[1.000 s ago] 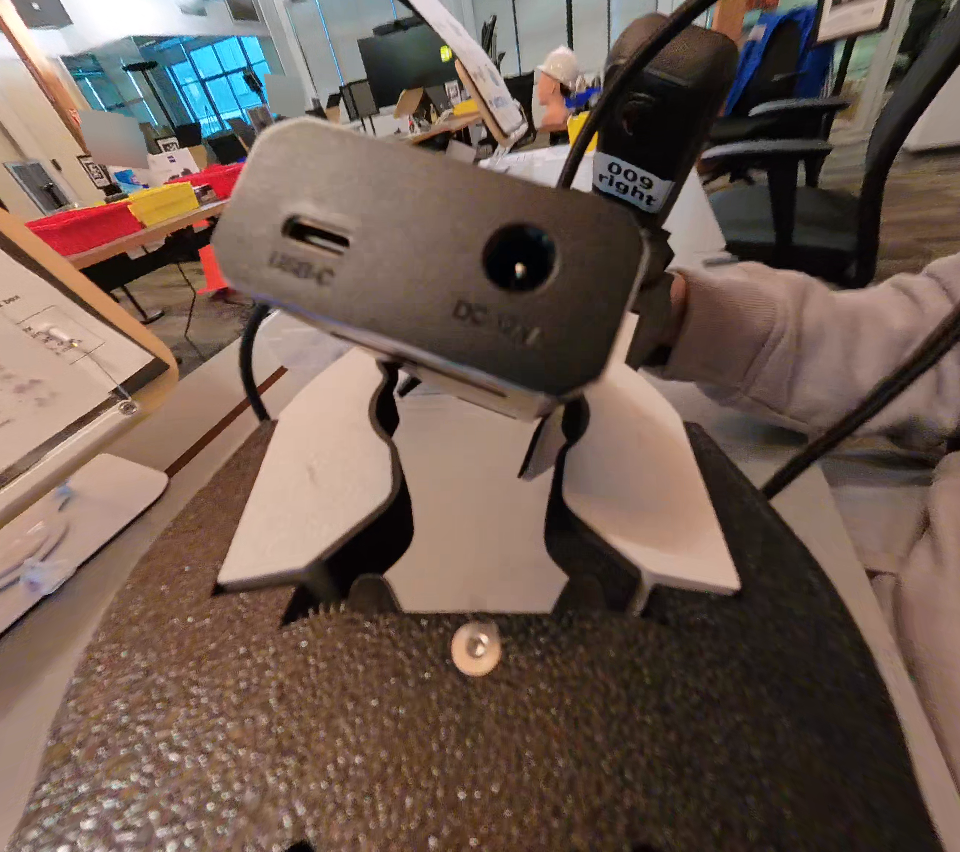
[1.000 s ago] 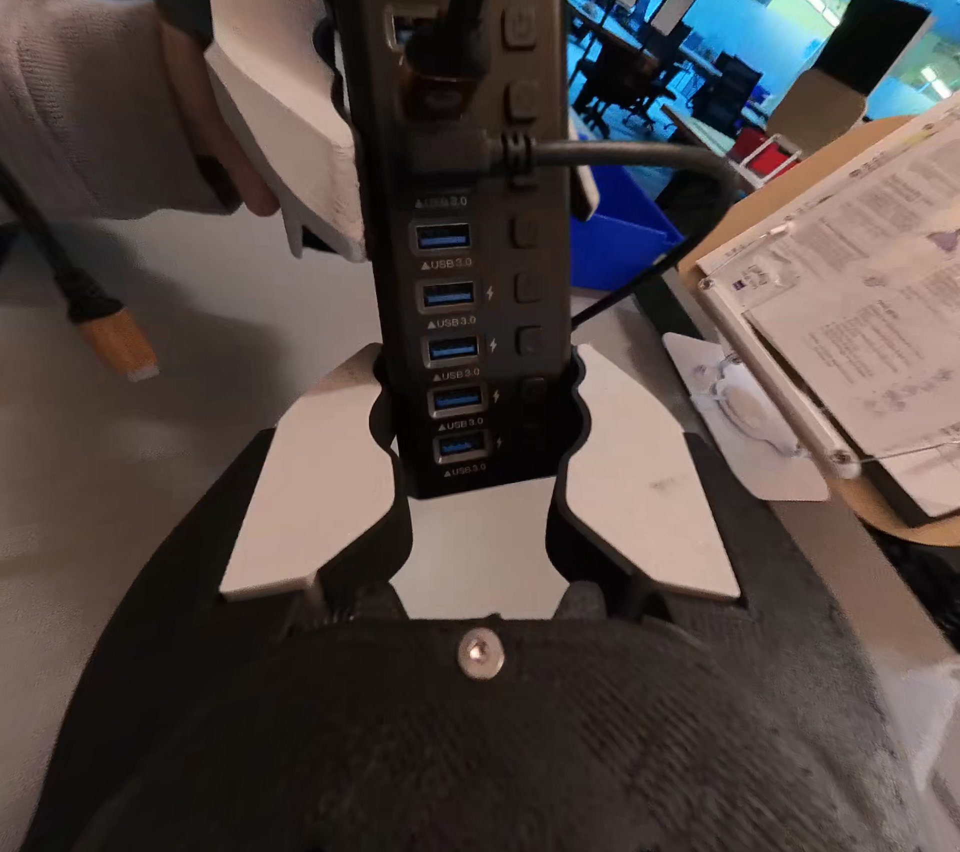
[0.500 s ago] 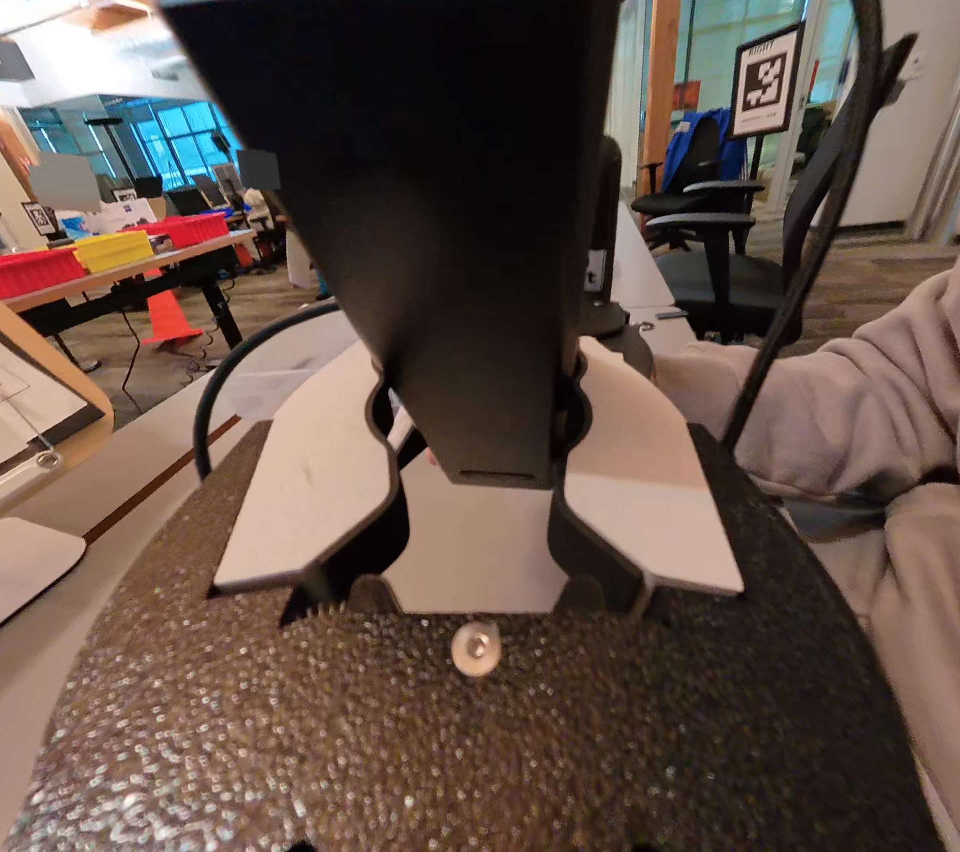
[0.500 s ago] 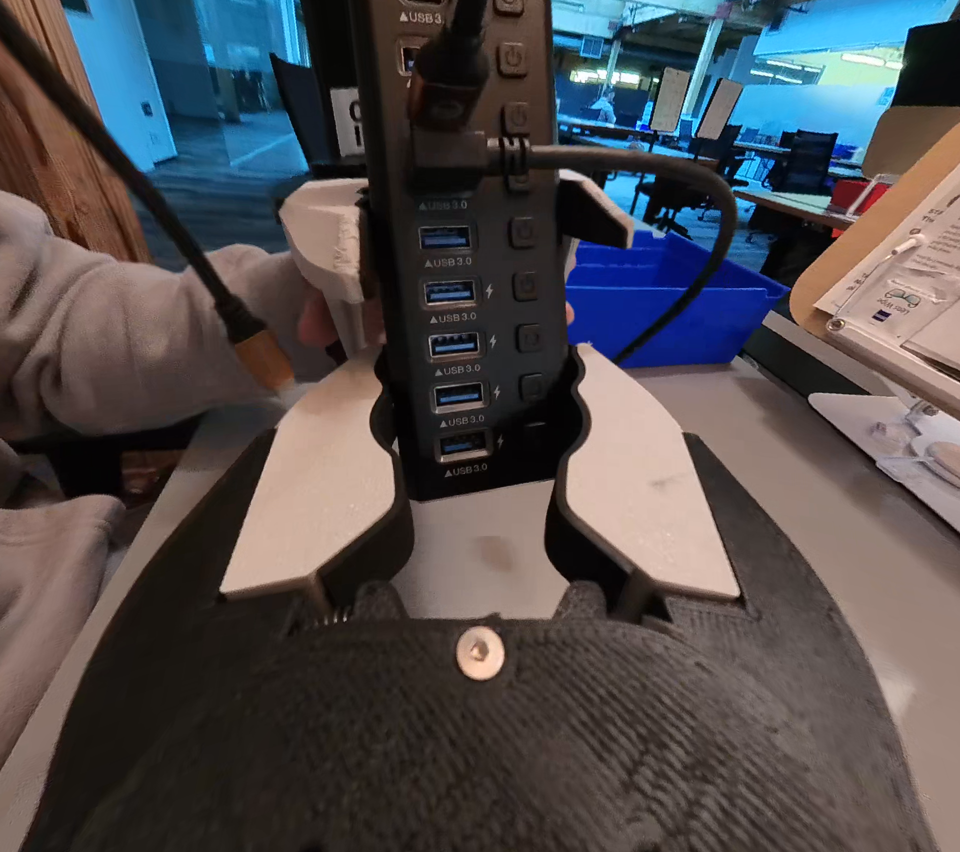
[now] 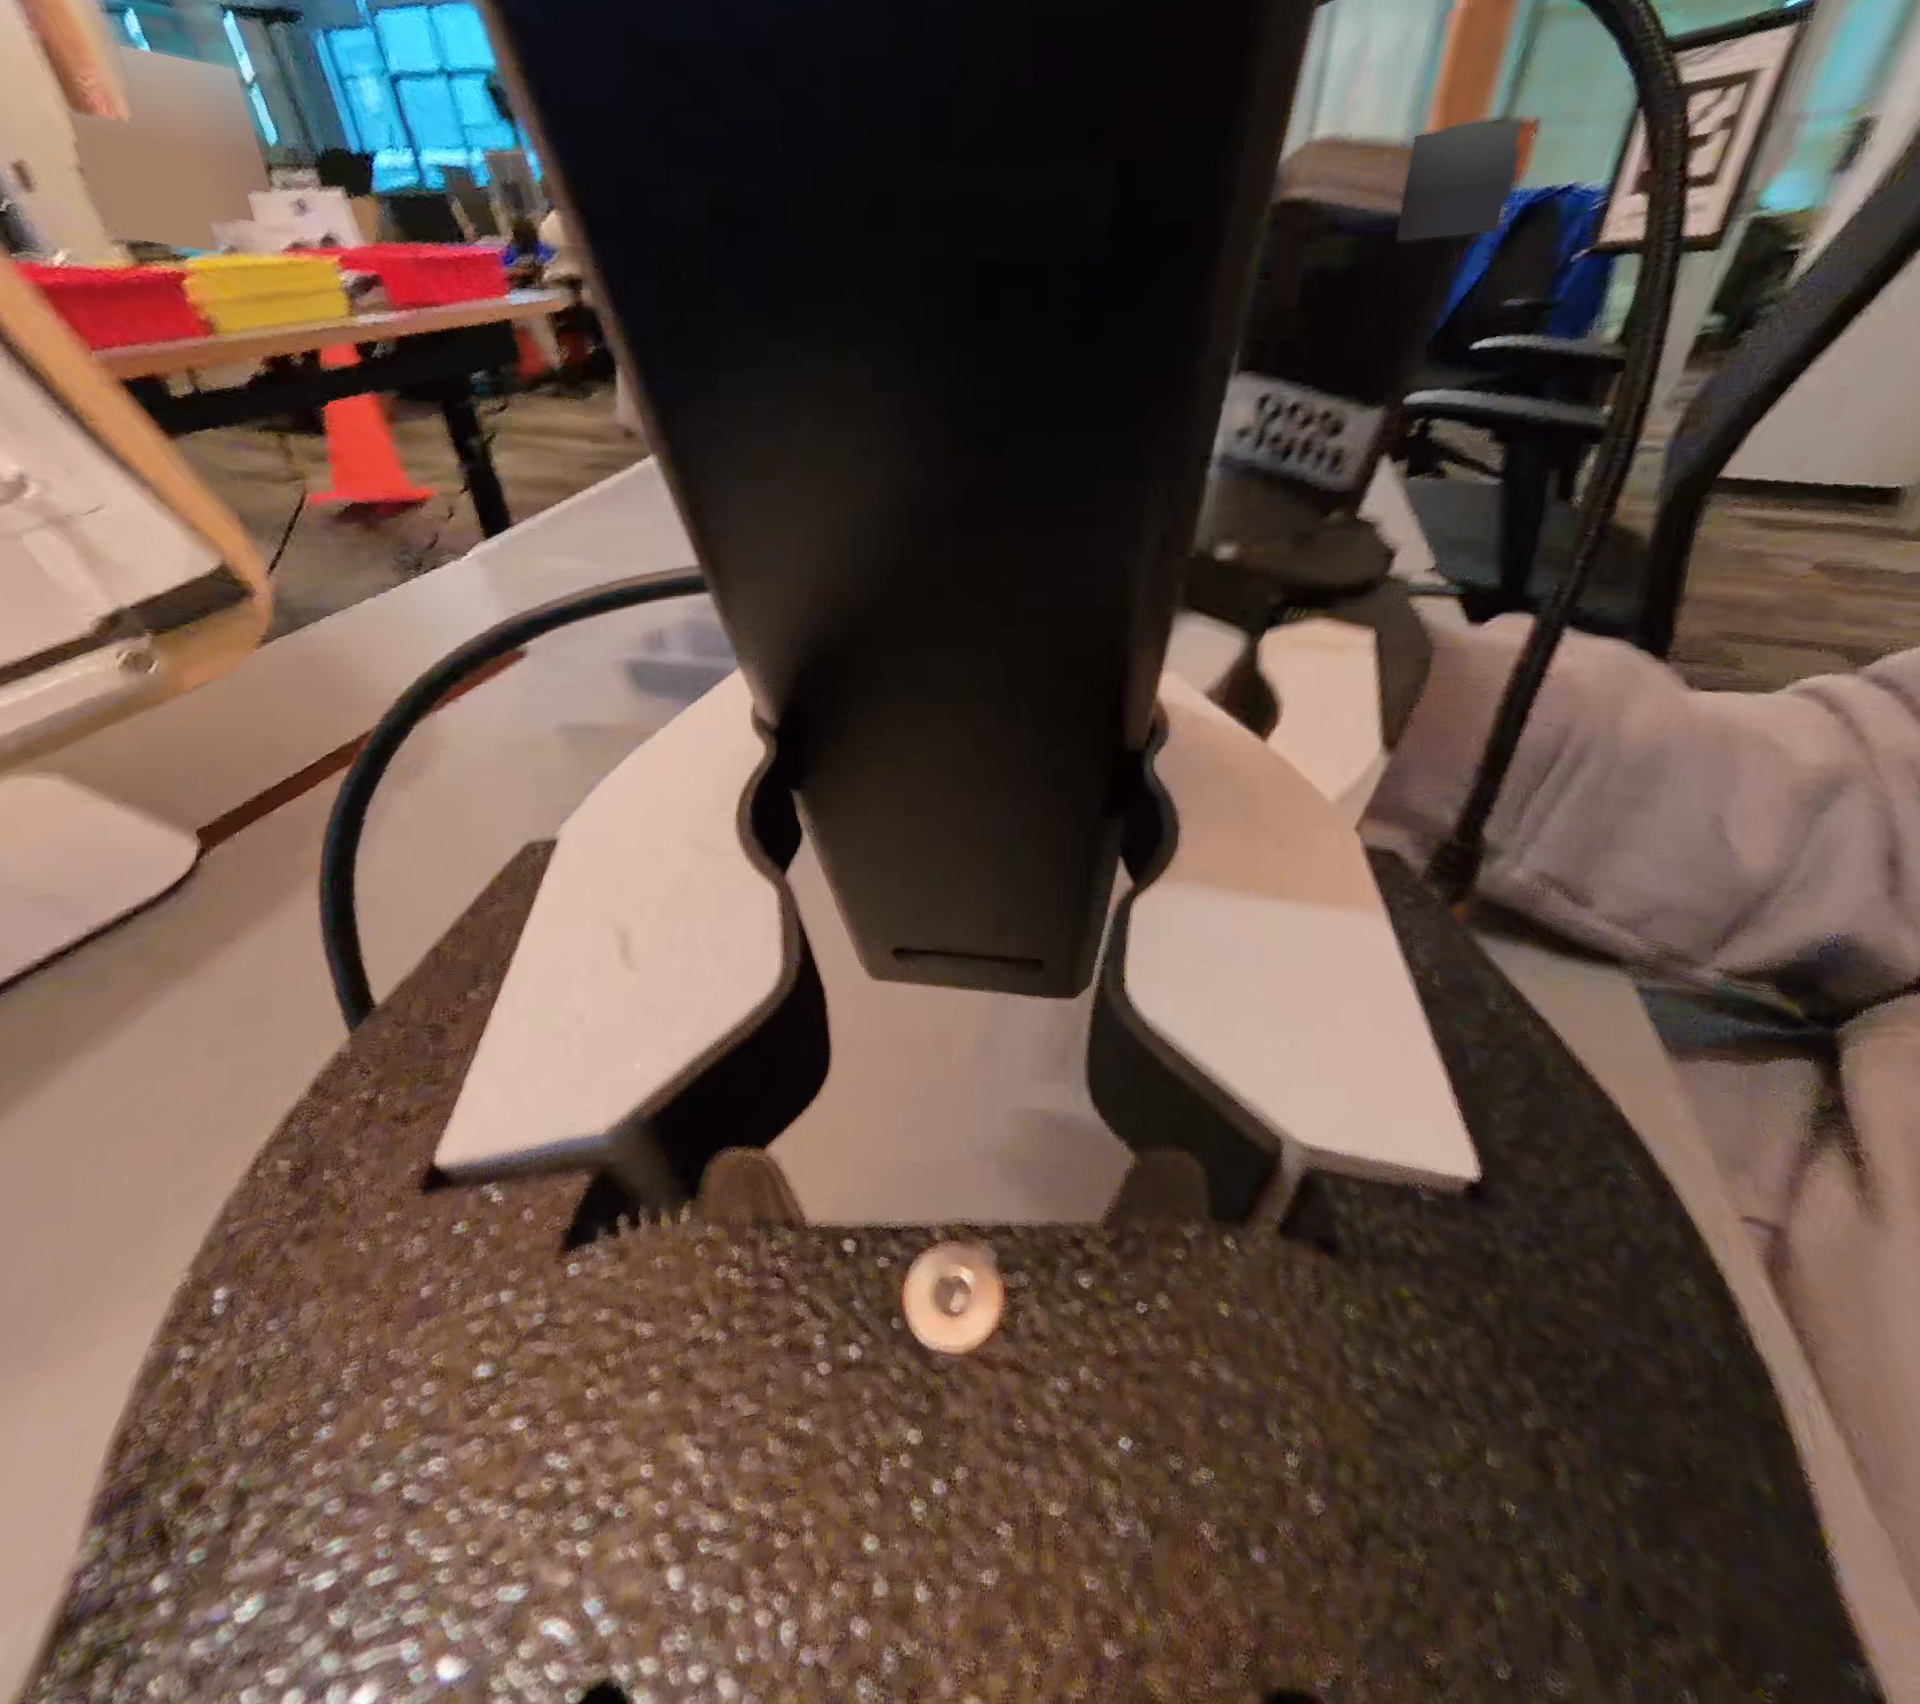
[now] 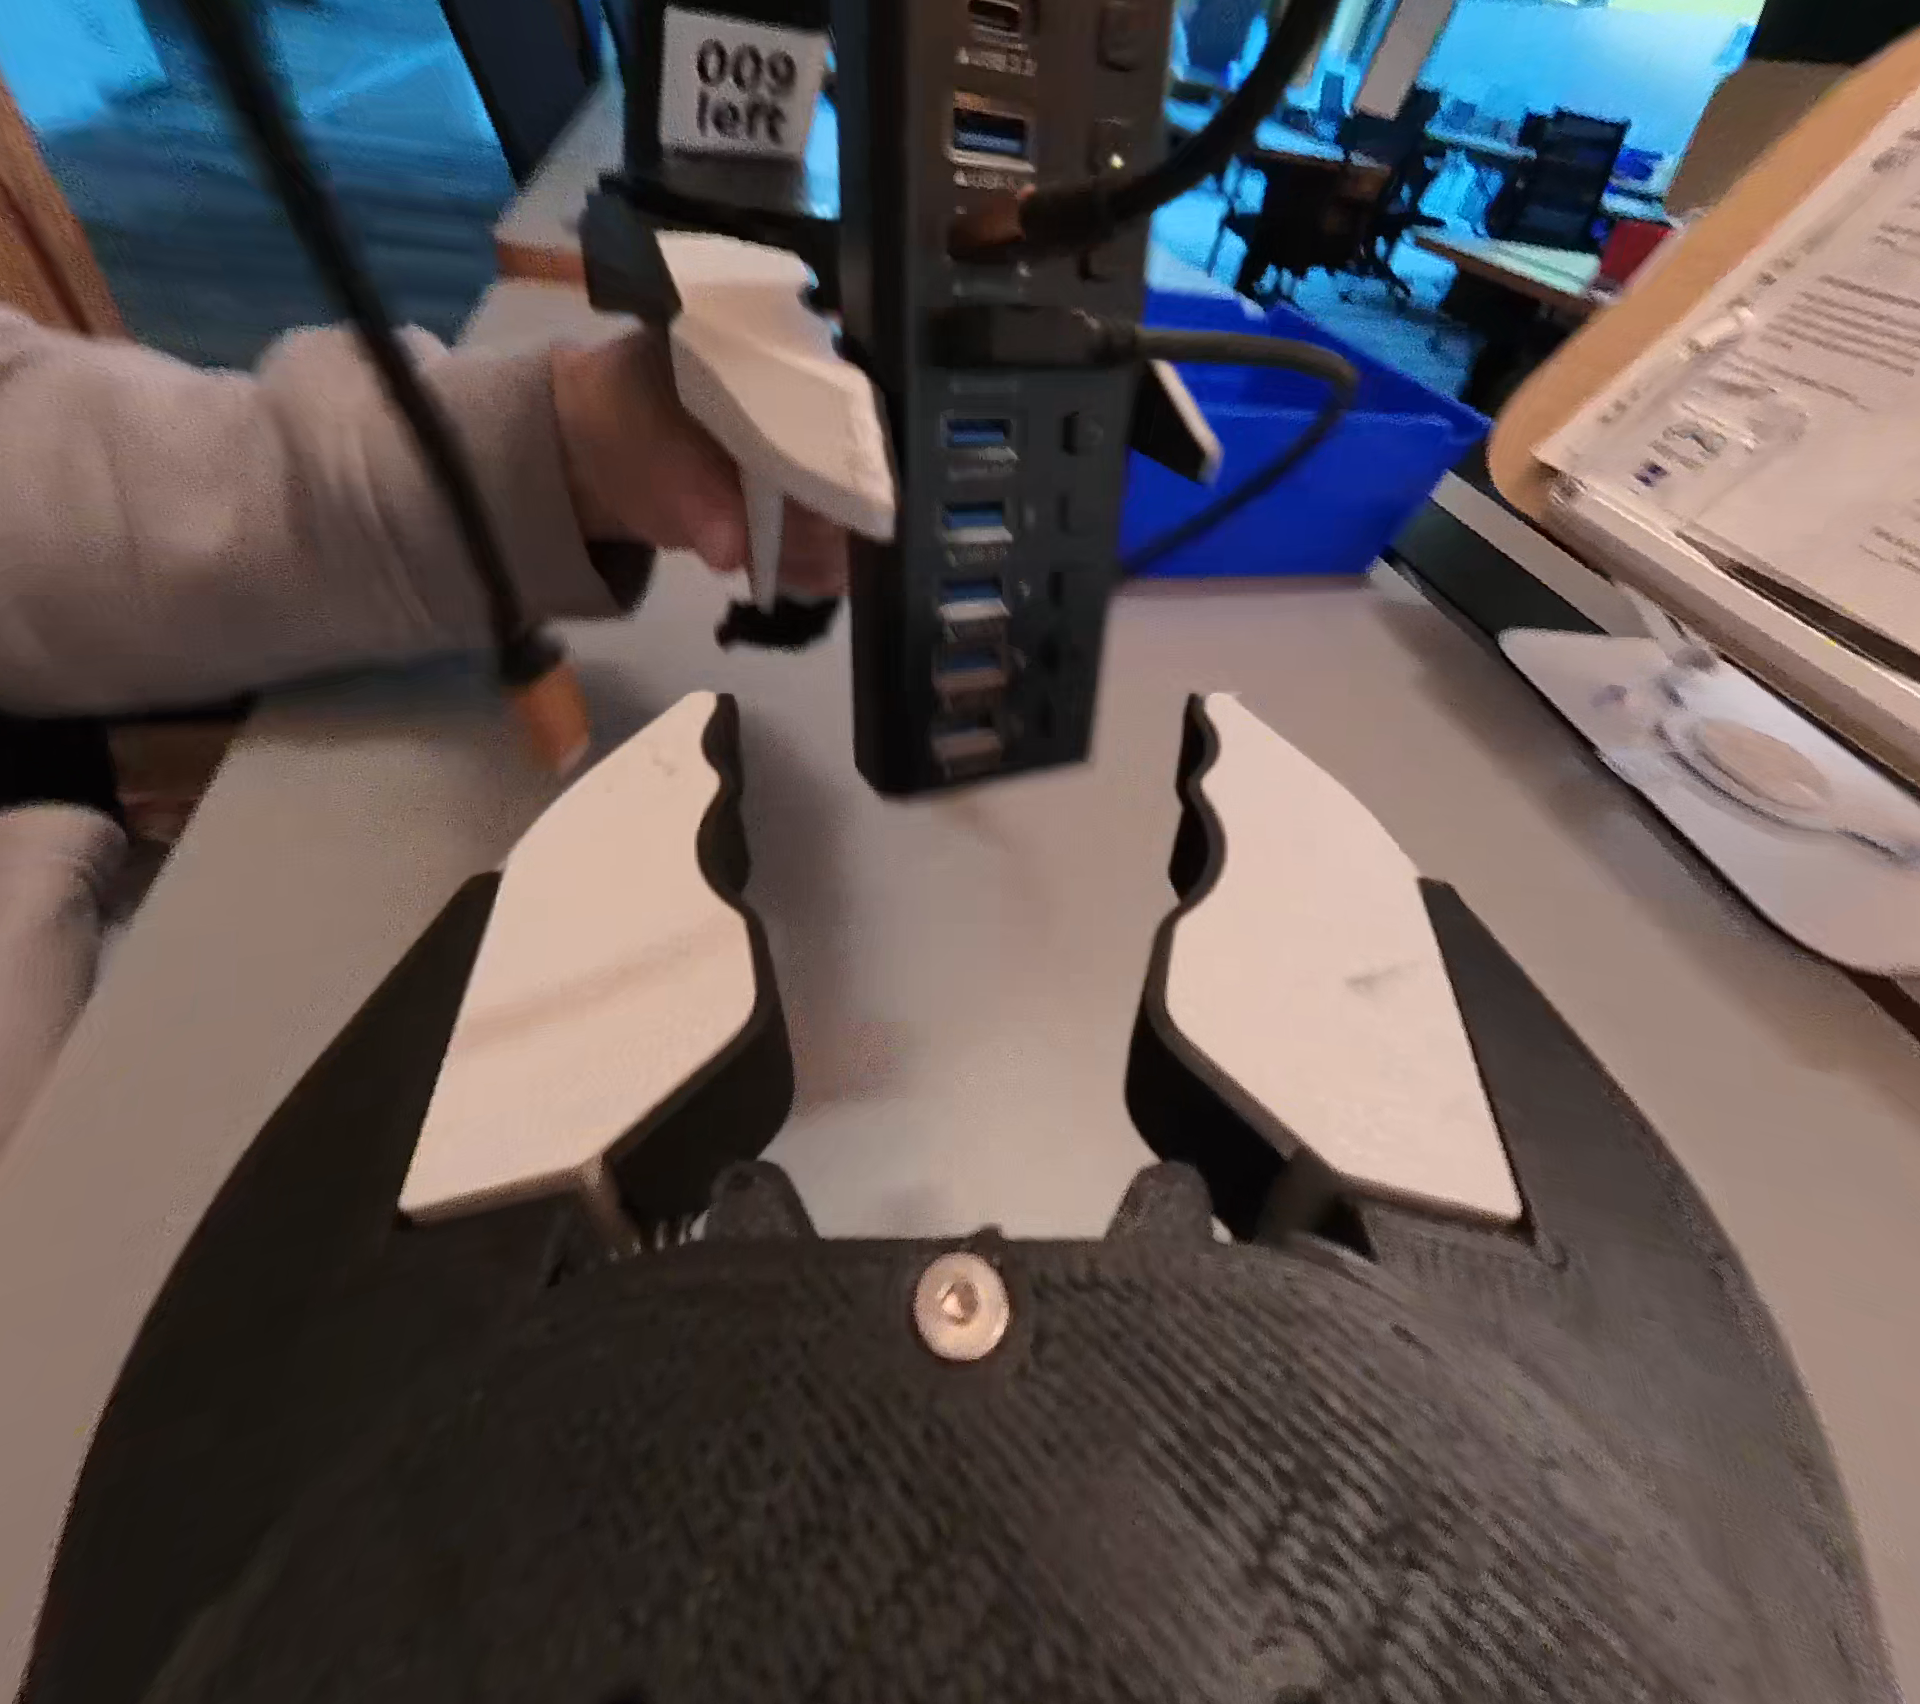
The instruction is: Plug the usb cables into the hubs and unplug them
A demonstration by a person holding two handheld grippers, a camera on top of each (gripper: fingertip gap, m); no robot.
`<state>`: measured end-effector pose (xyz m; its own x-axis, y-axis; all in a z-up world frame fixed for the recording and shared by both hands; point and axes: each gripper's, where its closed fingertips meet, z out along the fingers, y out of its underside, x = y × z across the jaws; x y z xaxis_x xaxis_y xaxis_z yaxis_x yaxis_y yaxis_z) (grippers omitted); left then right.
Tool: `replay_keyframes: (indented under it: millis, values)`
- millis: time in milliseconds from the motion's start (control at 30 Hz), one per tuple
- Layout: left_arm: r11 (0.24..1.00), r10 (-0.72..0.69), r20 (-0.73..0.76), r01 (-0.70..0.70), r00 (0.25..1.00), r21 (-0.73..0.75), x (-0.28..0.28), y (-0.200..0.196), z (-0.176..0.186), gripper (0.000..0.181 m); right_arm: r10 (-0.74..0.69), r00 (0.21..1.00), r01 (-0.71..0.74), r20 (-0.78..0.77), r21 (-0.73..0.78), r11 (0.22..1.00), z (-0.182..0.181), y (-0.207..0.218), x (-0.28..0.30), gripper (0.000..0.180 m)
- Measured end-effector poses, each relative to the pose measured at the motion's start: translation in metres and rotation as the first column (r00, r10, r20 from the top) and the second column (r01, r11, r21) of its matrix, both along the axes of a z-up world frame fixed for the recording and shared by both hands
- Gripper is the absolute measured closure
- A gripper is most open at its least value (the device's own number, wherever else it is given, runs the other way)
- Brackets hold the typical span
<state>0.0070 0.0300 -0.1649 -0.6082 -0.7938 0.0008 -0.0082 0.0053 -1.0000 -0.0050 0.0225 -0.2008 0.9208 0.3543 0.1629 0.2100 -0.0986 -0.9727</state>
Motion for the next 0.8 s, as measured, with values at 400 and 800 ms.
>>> replay_keyframes:
  millis: [400,800]
  values:
    - [0.972,-0.077,-0.061,0.088,0.995,0.216,-0.014,-0.006,-0.058,0.119,0.106,0.99,-0.083,0.099,-0.215,0.973,0.063,-0.023,0.017,0.123]
    - [0.956,-0.069,-0.038,0.077,0.997,0.283,-0.017,-0.01,-0.068,0.119,0.279,0.958,-0.218,0.07,-0.456,0.863,0.006,-0.004,-0.027,0.145]
